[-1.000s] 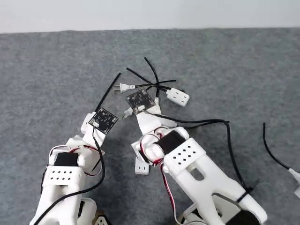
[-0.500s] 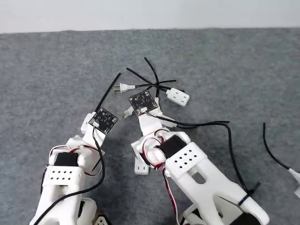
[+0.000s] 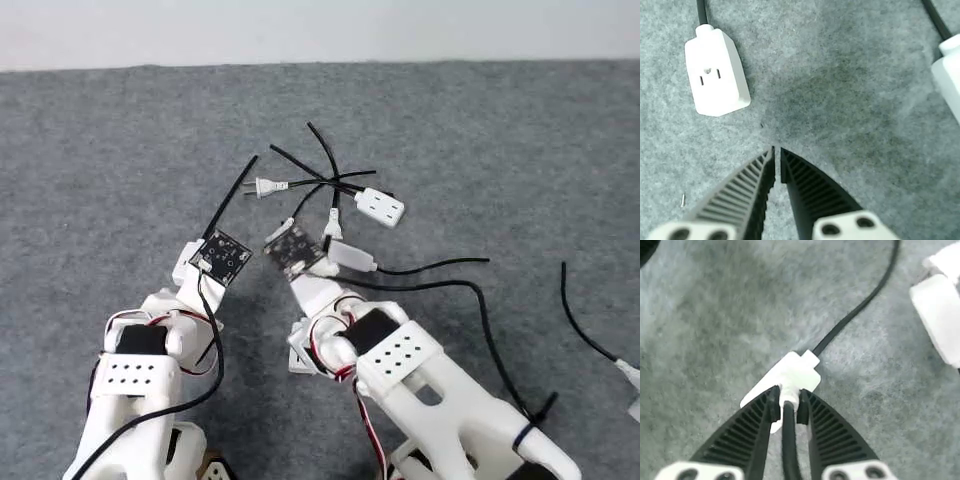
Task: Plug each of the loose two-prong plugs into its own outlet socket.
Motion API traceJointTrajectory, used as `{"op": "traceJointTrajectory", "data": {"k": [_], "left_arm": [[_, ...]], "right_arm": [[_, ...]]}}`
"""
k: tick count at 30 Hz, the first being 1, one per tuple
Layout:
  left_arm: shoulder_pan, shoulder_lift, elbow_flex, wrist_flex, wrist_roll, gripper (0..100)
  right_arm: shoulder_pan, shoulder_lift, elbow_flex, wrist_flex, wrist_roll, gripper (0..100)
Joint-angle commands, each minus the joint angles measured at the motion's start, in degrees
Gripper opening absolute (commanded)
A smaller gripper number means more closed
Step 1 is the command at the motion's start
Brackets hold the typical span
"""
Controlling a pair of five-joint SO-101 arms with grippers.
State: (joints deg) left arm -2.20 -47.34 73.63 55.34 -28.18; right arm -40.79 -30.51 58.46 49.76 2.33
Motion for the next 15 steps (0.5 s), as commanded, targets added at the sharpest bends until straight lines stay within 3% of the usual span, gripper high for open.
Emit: {"op": "traceJointTrajectory", "data": {"k": [1,6,9,15], "left_arm": [[-0.35,-1.05,-0.66,-1.32,-0.62,1],[-0.35,-1.05,-0.66,-1.32,-0.62,1],[-1.93,-1.41,-0.84,-1.41,-0.53,1],[-6.33,-1.49,-1.98,-5.19,4.57,1]], "right_arm": [[-0.75,1.01,3.25,-0.48,1.67,0.8],[-0.92,0.92,1.58,-0.57,1.32,1.8],[-1.1,0.84,-1.67,1.36,-0.09,10.2],[-6.11,0.92,-10.81,11.12,-14.59,26.8]]}}
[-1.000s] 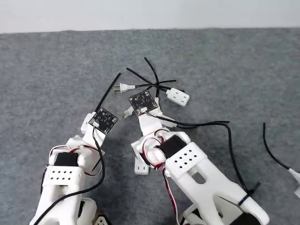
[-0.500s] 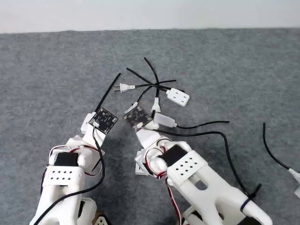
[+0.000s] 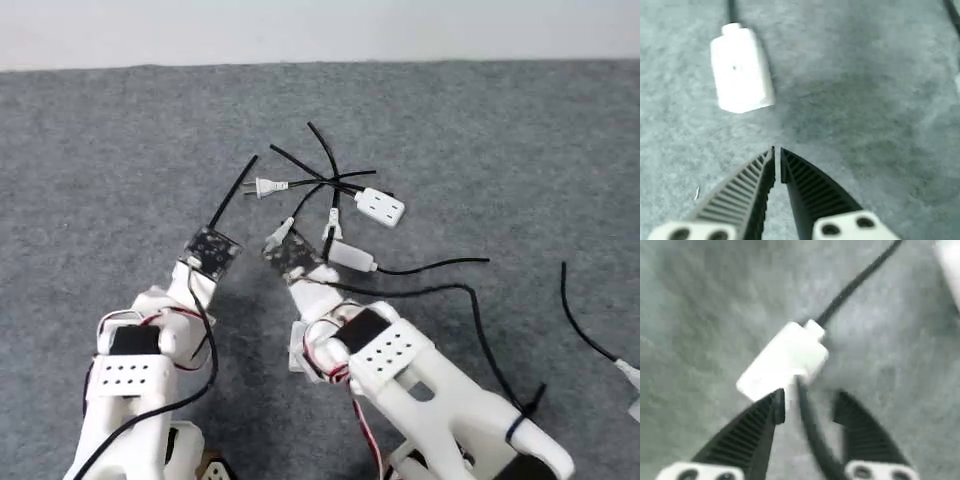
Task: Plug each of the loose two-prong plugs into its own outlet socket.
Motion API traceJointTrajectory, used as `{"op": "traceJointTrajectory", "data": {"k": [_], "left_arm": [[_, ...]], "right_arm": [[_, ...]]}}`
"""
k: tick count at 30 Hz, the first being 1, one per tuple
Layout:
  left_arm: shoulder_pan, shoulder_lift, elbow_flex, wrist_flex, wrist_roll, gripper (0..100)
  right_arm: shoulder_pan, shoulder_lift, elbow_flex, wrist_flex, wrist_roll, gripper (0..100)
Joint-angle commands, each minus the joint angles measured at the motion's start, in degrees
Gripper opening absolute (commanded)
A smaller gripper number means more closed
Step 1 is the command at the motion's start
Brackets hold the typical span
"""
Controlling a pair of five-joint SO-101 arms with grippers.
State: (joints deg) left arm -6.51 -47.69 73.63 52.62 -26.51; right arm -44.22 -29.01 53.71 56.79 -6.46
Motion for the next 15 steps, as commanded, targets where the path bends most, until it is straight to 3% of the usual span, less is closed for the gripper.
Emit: {"op": "traceJointTrajectory", "data": {"k": [1,9,15], "left_arm": [[-2.99,-1.14,-2.42,-2.64,3.43,1],[-10.37,-1.14,-4.62,-7.21,10.46,1],[-12.75,-0.7,-6.11,-7.74,13.98,1]], "right_arm": [[-3.65,-0.48,-7.12,4.62,-7.56,27.7],[-8.22,1.19,-7.12,-0.84,-15.3,28.4],[-7.16,16.04,-8.44,-6.9,-16.0,28.4]]}}
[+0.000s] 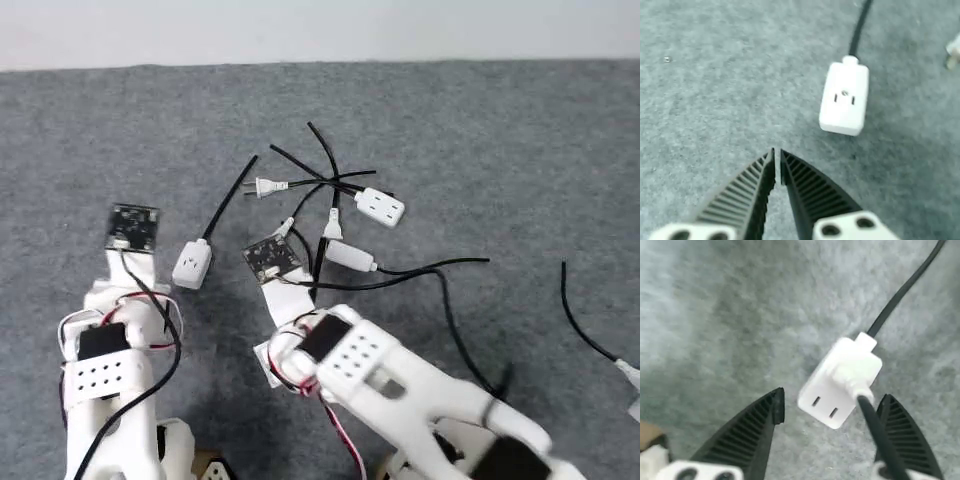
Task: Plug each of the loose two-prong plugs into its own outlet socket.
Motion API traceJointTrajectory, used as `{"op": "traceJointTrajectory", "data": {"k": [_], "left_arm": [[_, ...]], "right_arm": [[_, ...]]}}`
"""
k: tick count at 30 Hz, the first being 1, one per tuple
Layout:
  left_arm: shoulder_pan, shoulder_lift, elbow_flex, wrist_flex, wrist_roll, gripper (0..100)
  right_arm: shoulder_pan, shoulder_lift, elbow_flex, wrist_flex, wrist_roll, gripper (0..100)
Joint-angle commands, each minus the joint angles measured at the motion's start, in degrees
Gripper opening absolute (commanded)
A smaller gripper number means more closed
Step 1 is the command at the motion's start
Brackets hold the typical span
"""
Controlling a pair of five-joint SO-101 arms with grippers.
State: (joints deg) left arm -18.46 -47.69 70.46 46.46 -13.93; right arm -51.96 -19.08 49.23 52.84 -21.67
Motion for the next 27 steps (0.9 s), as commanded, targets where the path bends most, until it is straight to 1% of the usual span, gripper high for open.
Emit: {"op": "traceJointTrajectory", "data": {"k": [1,4,5,7,9,10,11,13,14,16,19,22,24,27], "left_arm": [[-0.79,-0.7,-2.95,-1.58,1.41,1],[-0.7,-0.7,-2.86,-1.58,1.41,1],[-0.7,-0.7,-2.86,-1.58,1.41,1],[-0.62,-0.7,-2.86,-1.58,1.41,1],[-0.62,-0.62,-2.77,-1.58,1.41,1],[-0.62,-0.62,-2.77,-1.58,1.41,2],[-0.62,-0.62,-2.77,-1.58,1.41,2],[-0.62,-0.62,-2.77,-1.58,1.41,2],[-0.62,-0.62,-2.68,-1.58,1.41,2],[-0.53,-0.62,-2.59,-1.58,1.41,2],[1.23,-0.62,-1.98,-1.67,1.32,2],[4.57,-0.7,-0.13,-1.67,0.79,2],[6.24,-0.7,0.75,-1.67,-1.49,2],[8.0,-0.7,1.71,-1.67,-3.69,2]], "right_arm": [[1.01,8.92,-5.01,-3.38,-0.7,28.2],[1.89,15.78,-10.81,0.22,-0.44,27.7],[1.98,17.45,-12.66,2.07,-0.44,26.0],[2.07,19.91,-14.95,3.56,0.26,16.5],[2.77,20.26,-15.47,3.47,3.6,2.4],[3.47,19.82,-15.47,3.56,4.84,0.0],[4.7,19.12,-15.3,3.91,5.36,3.1],[7.96,16.84,-14.33,4.35,5.71,0.1],[10.33,14.99,-13.71,4.7,5.71,1.0],[16.31,9.98,-13.19,7.6,5.8,0.6],[29.14,0.48,-12.92,12.62,7.91,0.8],[44.26,-9.36,-12.92,18.15,14.95,0.8],[55.25,-14.46,-12.84,21.41,19.6,0.8],[72.57,-19.47,-10.64,21.41,27.69,0.8]]}}
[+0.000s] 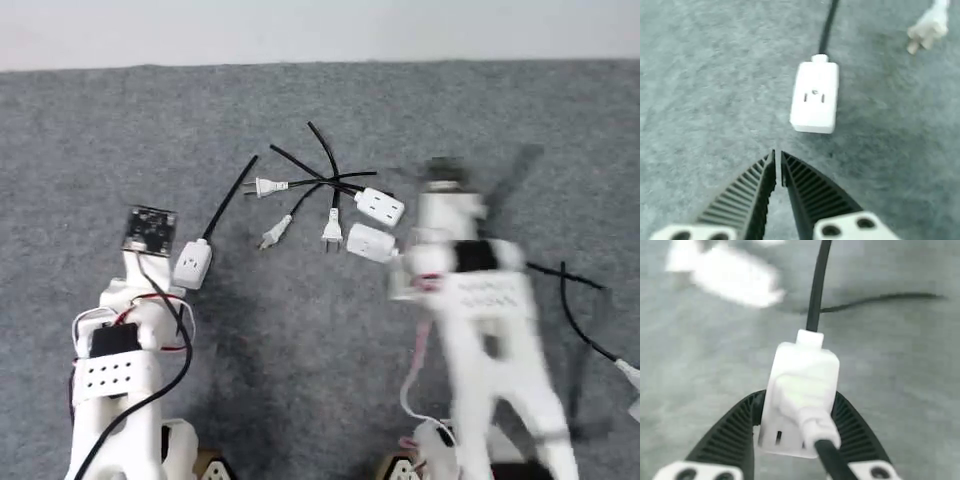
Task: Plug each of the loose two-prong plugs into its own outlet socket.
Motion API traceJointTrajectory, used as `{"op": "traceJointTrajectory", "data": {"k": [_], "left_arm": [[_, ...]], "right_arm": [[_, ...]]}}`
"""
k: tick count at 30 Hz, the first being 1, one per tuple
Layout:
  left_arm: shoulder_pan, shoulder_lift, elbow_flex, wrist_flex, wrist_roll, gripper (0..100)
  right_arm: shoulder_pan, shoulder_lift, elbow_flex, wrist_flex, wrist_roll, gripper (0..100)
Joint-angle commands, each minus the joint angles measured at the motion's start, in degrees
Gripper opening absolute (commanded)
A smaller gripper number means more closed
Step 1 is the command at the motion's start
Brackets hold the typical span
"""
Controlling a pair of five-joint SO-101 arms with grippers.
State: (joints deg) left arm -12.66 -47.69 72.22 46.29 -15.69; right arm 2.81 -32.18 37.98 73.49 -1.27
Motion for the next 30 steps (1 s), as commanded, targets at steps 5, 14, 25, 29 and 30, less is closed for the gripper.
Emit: {"op": "traceJointTrajectory", "data": {"k": [5,14,25,29,30], "left_arm": [[2.99,-0.7,0.48,-1.23,-2.11,2],[3.96,-0.7,1.1,-0.7,-1.93,2],[4.4,-1.14,-1.54,2.64,6.15,3],[4.4,-1.14,-2.77,4.57,13.98,14],[4.4,-1.14,-2.77,4.57,15.3,18]], "right_arm": [[38.64,-5.05,2.02,-7.6,17.14,0.9],[54.2,15.87,-8.26,-18.07,21.89,0.9],[54.29,38.73,-35.34,0.4,21.8,22.1],[53.49,37.93,-42.29,9.54,21.98,21.7],[52.97,37.49,-43.08,11.74,22.07,21.7]]}}
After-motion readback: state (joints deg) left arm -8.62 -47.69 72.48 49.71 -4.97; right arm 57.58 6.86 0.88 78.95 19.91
